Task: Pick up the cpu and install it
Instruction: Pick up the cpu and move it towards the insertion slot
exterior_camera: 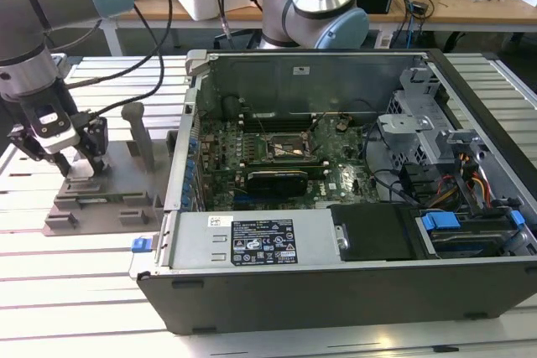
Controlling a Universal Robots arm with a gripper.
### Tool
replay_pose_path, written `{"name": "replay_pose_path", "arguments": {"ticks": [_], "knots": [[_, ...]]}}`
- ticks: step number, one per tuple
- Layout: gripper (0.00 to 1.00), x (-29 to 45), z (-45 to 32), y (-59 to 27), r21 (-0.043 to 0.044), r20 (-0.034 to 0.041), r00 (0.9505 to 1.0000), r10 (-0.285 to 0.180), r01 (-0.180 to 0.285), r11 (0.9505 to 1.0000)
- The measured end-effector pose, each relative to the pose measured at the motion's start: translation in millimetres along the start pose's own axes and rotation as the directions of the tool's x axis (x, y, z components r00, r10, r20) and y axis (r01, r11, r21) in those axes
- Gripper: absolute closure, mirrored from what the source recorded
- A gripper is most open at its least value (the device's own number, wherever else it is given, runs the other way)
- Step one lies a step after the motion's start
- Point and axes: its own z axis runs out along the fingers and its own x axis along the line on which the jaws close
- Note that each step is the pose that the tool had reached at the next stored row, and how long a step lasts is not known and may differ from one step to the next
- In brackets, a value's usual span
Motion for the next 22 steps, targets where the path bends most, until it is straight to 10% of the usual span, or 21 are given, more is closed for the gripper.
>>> {"name": "replay_pose_path", "arguments": {"ticks": [22], "knots": [[0.45,-1.6,-60.5,-1.1,0.0000,0.0000,1.0000,0.000,0.000,1.0000]]}}
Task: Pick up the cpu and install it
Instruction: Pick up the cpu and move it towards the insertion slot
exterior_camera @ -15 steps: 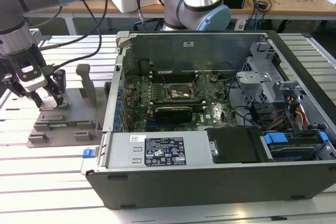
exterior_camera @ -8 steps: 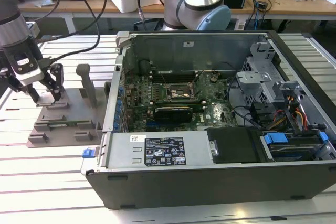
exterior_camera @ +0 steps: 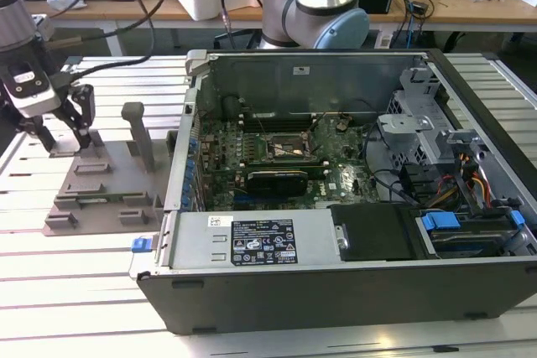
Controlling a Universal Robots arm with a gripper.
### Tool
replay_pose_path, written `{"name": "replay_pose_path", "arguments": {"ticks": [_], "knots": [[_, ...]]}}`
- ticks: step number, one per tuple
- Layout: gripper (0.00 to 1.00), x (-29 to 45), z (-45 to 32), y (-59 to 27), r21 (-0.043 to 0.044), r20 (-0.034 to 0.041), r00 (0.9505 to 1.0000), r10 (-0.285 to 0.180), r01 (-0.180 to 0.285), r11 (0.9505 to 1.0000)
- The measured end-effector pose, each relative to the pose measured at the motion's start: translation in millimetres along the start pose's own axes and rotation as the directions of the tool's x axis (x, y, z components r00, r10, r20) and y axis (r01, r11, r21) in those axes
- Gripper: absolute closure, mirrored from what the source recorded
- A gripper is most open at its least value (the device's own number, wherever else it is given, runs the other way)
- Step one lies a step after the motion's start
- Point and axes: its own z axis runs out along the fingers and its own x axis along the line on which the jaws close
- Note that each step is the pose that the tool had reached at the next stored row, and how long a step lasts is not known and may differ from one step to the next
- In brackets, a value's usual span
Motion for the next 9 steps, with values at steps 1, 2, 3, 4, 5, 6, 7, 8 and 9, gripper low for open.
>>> {"name": "replay_pose_path", "arguments": {"ticks": [1,2,3,4,5,6,7,8,9], "knots": [[0.45,-0.1,-2.0,0.0,0.0000,0.0000,1.0000,0.000,0.000,1.0000],[0.45,-0.1,-5.1,-0.1,0.0000,0.0000,1.0000,0.000,0.000,1.0000],[0.45,-0.2,-7.9,-0.2,0.0000,0.0000,1.0000,0.000,0.000,1.0000],[0.45,-0.3,-9.7,-0.2,0.0000,0.0000,1.0000,0.000,0.000,1.0000],[0.45,-0.3,-12.7,-0.3,0.0000,-0.0001,1.0000,0.000,0.000,1.0000],[0.45,-0.4,-15.7,-0.3,-0.0001,0.0000,1.0000,0.000,0.000,1.0000],[0.45,-0.5,-18.6,-0.4,0.0000,0.0000,1.0000,0.000,0.000,1.0000],[0.45,-0.6,-21.7,-0.5,0.0000,0.0000,1.0000,0.000,0.000,1.0000],[0.45,-0.7,-25.4,-0.5,0.0000,0.0000,1.0000,0.000,0.000,1.0000]]}}
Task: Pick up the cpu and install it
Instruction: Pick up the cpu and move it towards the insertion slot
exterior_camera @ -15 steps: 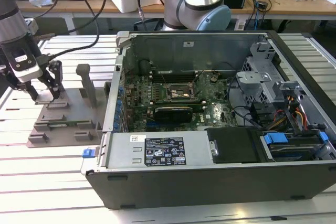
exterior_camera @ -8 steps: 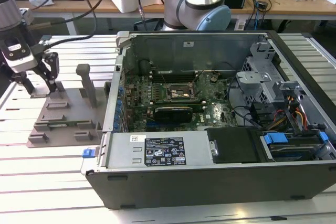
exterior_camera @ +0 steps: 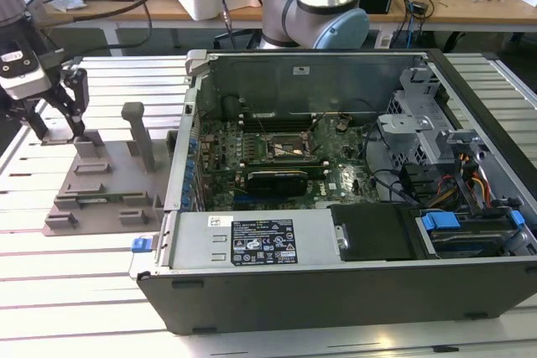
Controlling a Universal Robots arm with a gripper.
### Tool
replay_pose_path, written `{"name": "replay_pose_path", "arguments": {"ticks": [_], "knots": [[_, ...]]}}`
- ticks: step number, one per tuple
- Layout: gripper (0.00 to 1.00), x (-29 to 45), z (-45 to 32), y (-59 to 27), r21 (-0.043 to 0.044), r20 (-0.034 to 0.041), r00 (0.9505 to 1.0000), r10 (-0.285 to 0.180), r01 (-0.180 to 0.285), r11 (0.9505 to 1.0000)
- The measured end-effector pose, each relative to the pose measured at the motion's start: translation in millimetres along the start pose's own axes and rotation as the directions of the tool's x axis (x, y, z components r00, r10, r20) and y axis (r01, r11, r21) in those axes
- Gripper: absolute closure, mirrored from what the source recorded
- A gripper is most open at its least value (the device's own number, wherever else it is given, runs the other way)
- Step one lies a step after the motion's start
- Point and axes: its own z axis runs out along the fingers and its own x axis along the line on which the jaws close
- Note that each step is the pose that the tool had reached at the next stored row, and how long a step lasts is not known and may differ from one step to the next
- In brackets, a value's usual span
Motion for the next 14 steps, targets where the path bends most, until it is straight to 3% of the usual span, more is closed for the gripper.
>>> {"name": "replay_pose_path", "arguments": {"ticks": [14], "knots": [[0.45,-1.0,-40.2,-0.8,0.0000,0.0000,1.0000,0.000,0.000,1.0000]]}}
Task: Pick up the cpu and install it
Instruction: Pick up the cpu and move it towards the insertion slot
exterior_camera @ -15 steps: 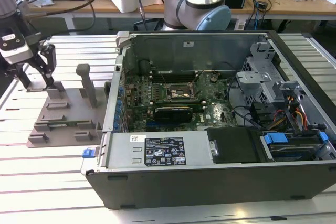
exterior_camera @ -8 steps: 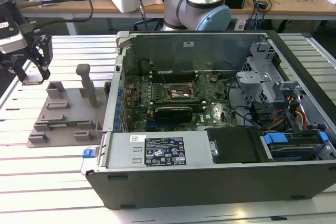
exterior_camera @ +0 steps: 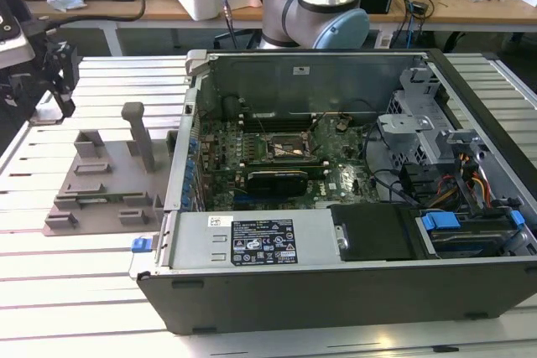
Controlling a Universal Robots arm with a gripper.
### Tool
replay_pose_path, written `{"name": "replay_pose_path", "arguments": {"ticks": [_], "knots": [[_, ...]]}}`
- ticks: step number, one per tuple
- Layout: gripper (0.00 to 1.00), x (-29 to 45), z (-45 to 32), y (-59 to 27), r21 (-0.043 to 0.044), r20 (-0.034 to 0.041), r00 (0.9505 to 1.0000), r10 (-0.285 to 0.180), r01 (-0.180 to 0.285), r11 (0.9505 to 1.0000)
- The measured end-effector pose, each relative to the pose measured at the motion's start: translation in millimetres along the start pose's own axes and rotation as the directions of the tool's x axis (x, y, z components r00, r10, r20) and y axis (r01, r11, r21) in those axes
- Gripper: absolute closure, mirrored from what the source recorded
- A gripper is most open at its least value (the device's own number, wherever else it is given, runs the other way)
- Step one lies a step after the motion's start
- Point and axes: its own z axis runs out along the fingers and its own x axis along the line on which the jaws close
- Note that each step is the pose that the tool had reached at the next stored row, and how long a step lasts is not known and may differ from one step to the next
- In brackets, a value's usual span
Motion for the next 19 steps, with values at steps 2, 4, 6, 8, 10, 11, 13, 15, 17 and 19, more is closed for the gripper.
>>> {"name": "replay_pose_path", "arguments": {"ticks": [2,4,6,8,10,11,13,15,17,19], "knots": [[0.45,-0.1,-4.7,-0.1,0.0000,0.0000,1.0000,0.000,0.000,1.0000],[0.45,-0.3,-11.0,-0.2,0.0000,0.0000,1.0000,0.000,0.000,1.0000],[0.45,-0.5,-16.7,-0.2,0.0000,0.0000,1.0000,0.000,0.000,1.0000],[0.45,-0.6,-22.6,-0.3,0.0000,0.0001,1.0000,0.000,0.000,1.0000],[0.45,-0.7,-28.0,-0.4,0.0000,0.0000,1.0000,0.000,0.000,1.0000],[0.45,-0.8,-30.3,-0.5,0.0000,0.0000,1.0000,0.000,0.000,1.0000],[0.45,-1.0,-36.1,-0.6,0.0000,0.0000,1.0000,0.000,0.000,1.0000],[0.45,-1.1,-41.2,-0.7,0.0000,0.0000,1.0000,0.000,0.000,1.0000],[0.45,-1.2,-46.3,-0.8,0.0000,0.0000,1.0000,0.000,0.000,1.0000],[0.45,-1.4,-52.7,-0.8,0.0000,0.0000,1.0000,0.000,0.000,1.0000]]}}
